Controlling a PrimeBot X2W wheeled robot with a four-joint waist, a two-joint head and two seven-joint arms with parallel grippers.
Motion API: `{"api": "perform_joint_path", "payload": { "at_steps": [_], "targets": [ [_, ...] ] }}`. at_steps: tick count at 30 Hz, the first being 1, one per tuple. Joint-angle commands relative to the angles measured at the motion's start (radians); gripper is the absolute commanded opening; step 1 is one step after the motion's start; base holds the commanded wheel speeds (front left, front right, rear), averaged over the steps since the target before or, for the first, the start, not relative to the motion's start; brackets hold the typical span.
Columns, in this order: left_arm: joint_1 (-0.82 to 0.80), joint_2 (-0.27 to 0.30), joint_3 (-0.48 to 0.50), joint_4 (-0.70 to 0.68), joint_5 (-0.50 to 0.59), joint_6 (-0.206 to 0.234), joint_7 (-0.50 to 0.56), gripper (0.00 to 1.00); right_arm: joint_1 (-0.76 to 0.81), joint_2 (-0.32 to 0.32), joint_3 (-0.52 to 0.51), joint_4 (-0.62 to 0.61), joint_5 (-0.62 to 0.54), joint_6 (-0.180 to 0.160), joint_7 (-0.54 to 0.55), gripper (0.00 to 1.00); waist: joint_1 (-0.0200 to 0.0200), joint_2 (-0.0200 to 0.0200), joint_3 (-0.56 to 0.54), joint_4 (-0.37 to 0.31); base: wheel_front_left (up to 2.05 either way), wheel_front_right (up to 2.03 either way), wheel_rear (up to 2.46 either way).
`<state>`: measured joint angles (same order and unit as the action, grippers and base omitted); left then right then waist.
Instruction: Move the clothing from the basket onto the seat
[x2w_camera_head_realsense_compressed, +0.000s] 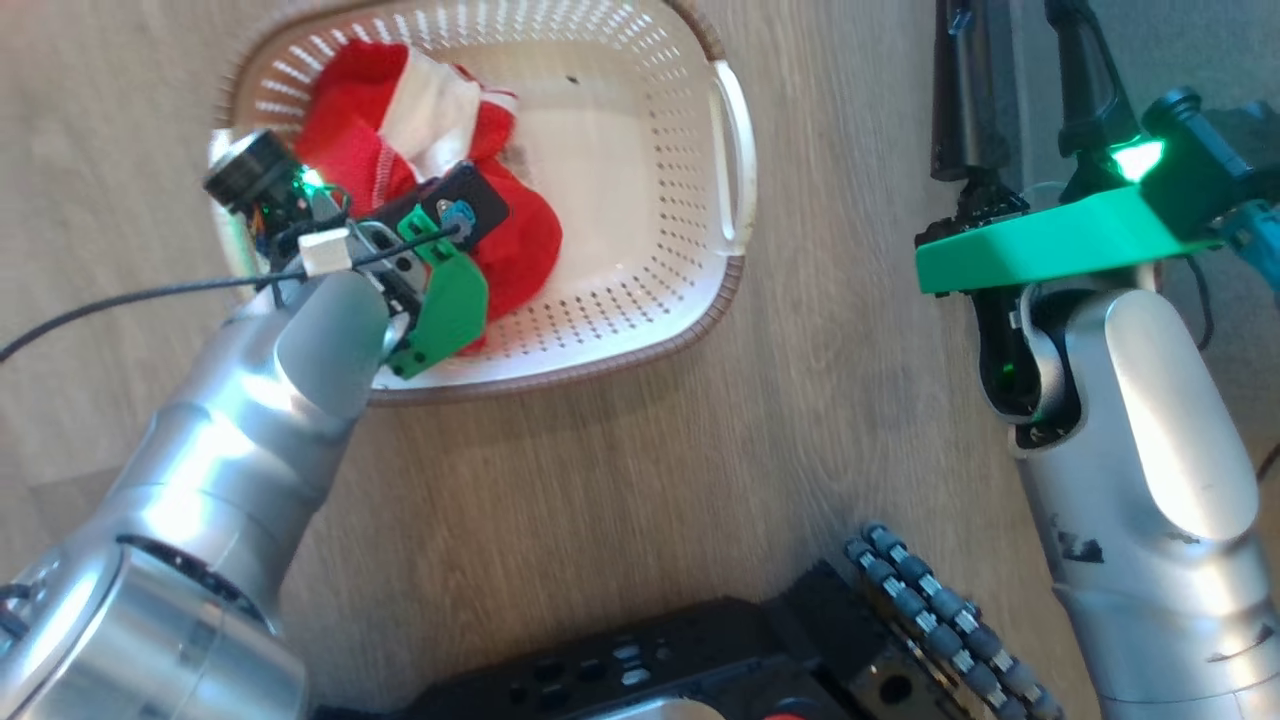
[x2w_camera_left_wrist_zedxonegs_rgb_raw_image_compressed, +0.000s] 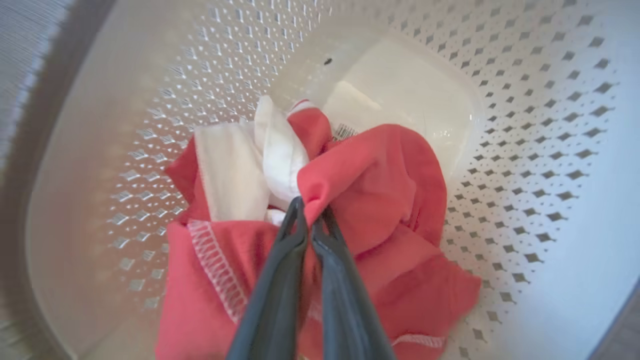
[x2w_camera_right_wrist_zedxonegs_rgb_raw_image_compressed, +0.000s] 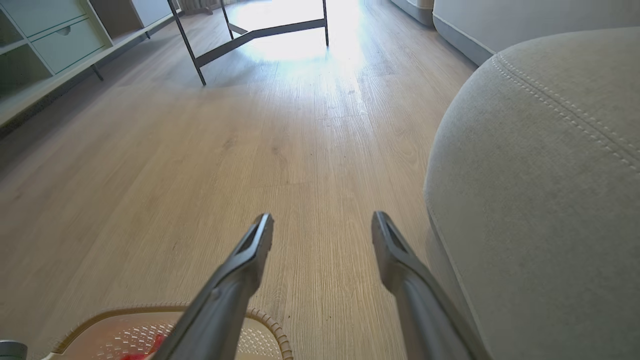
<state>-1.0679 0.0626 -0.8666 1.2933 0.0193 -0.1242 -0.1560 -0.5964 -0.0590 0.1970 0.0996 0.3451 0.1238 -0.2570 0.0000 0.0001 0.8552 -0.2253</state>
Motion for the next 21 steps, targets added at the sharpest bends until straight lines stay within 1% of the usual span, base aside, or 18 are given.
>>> {"api": "perform_joint_path", "payload": {
  "at_steps": [1,4,6,10,11,15,18,21],
  "targets": [
    [0.027,-0.002,0.027,-0.024,-0.027,-0.005,-0.029,0.00,0.032,0.009,0.010,-0.019,-0.015,0.007,-0.005,1.00,0.0000,-0.0001,-0.061,0.045,0.00,0.00,0.00],
    [0.060,-0.010,0.054,-0.058,-0.092,-0.006,-0.068,0.00,0.038,0.009,0.007,-0.007,-0.034,0.007,-0.005,1.00,0.0000,-0.0001,-0.108,0.073,0.00,0.00,0.00],
    [0.085,-0.011,0.056,-0.100,-0.133,-0.006,-0.083,0.00,0.043,0.009,0.009,0.004,-0.045,0.007,-0.005,1.00,0.0000,-0.0001,-0.143,0.088,0.00,0.00,0.00],
    [0.138,-0.012,0.041,-0.202,-0.229,-0.006,-0.096,0.00,0.057,0.009,0.009,0.030,-0.056,0.007,-0.005,1.00,0.0000,-0.0001,-0.215,0.114,0.00,0.00,0.00],
    [0.138,-0.012,0.041,-0.202,-0.229,-0.006,-0.096,0.00,0.057,0.009,0.009,0.030,-0.056,0.007,-0.005,1.00,0.0000,-0.0001,-0.215,0.114,0.00,0.00,0.00],
    [0.178,-0.012,0.042,-0.278,-0.318,-0.006,-0.103,0.00,0.081,0.006,0.007,0.058,-0.065,0.007,-0.005,1.00,0.0000,-0.0001,-0.287,0.140,0.00,0.00,0.00],
    [0.208,-0.012,0.054,-0.334,-0.380,0.007,-0.105,0.00,0.105,-0.001,0.008,0.076,-0.066,0.007,-0.005,1.00,0.0000,-0.0001,-0.343,0.158,0.00,0.00,0.00],
    [0.236,-0.012,0.067,-0.402,-0.421,0.026,-0.105,0.00,0.130,-0.009,0.007,0.089,-0.065,0.007,-0.005,1.00,0.0000,-0.0001,-0.393,0.177,0.00,0.00,0.00]
  ]
}}
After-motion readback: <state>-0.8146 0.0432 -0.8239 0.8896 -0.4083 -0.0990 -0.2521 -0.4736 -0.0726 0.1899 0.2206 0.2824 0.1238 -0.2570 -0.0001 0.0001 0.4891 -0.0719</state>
